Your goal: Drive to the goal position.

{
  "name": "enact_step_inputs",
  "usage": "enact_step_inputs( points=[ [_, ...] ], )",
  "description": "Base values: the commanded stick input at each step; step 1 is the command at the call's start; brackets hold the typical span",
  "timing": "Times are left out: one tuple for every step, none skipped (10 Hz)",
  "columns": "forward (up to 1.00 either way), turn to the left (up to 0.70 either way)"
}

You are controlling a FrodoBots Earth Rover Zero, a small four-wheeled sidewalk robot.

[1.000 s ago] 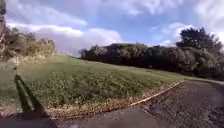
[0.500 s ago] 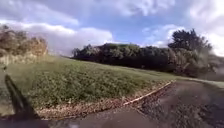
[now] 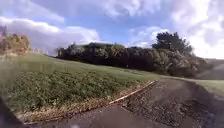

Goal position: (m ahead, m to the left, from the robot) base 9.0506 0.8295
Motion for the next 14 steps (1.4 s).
enact_step_inputs(
  points=[
    [0.00,-0.62],
    [0.00,-0.85],
    [0.00,-0.85],
    [0.00,-0.85],
    [0.00,-0.85],
    [0.00,-0.85],
    [0.00,-0.85],
    [0.00,-0.85],
    [0.00,-0.85],
    [0.00,-0.85],
    [0.00,-0.29],
    [0.00,0.00],
    [0.00,0.00],
    [0.00,0.00]
  ],
)
